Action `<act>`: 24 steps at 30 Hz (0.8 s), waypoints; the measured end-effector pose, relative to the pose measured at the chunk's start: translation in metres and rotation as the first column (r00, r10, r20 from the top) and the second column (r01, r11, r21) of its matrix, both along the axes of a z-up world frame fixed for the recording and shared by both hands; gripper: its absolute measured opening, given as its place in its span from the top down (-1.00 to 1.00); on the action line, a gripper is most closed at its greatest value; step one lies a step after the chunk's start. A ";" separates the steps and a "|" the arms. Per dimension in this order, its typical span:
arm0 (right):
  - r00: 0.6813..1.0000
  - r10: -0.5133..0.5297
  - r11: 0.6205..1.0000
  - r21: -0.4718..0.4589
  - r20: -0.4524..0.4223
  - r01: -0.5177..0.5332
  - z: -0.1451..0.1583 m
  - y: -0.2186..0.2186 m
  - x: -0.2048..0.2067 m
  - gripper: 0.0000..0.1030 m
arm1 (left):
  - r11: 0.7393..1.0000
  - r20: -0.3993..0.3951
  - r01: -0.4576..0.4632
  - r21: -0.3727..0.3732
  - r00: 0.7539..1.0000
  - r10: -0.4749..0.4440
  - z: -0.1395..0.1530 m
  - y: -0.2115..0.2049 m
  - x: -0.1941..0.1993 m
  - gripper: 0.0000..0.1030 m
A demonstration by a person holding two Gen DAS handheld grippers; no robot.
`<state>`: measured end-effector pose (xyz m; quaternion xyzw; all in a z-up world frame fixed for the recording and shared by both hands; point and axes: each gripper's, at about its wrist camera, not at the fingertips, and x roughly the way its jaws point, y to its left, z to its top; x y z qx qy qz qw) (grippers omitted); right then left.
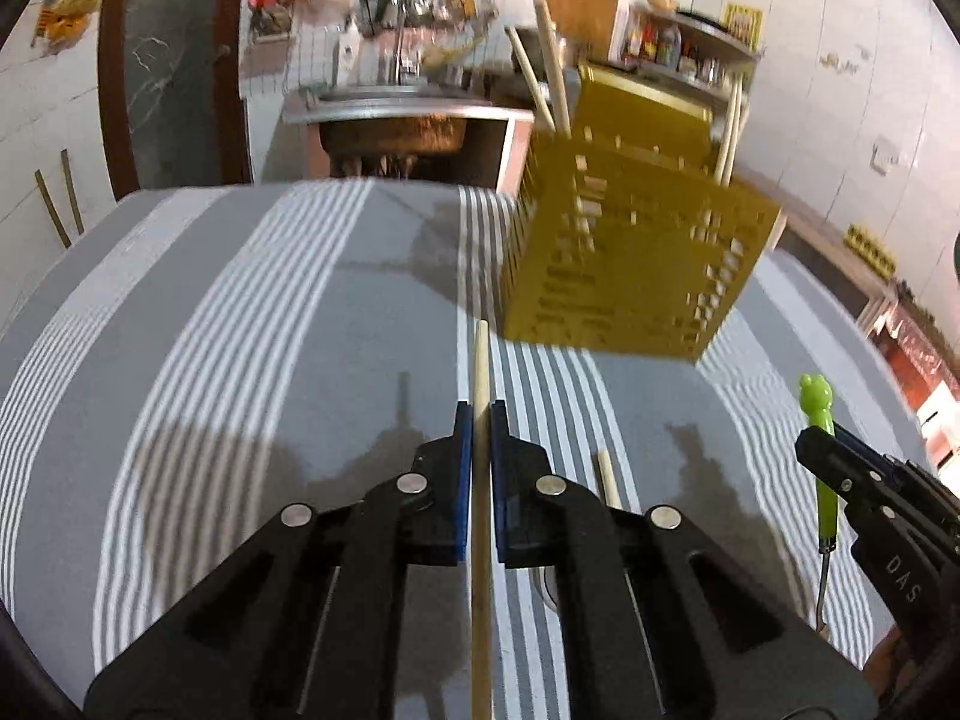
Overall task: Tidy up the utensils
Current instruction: 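Lift the chopstick with the left tool while the right tool lifts the fork toward the holder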
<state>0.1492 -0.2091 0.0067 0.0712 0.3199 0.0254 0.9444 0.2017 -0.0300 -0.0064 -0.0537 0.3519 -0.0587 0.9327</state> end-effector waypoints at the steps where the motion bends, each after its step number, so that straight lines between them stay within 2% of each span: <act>1: 1.000 -0.009 1.000 0.003 0.023 0.009 0.003 -0.002 -0.003 0.69 | 1.000 0.024 -0.005 -0.008 1.000 0.005 0.004 0.003 -0.003 0.92; 10: 0.985 -0.038 0.999 0.031 0.170 0.033 0.019 -0.010 -0.023 0.69 | 1.000 0.166 -0.028 -0.009 0.986 0.029 0.029 0.017 -0.010 0.91; 17: 0.962 -0.052 0.999 0.014 0.269 0.050 0.030 -0.012 -0.040 0.69 | 0.999 0.250 -0.037 -0.024 0.967 0.041 0.043 0.023 -0.025 0.91; 24: 0.947 -0.053 0.999 0.014 0.318 0.051 0.037 -0.012 -0.051 0.69 | 0.999 0.308 -0.040 -0.037 0.950 0.049 0.051 0.027 -0.035 0.91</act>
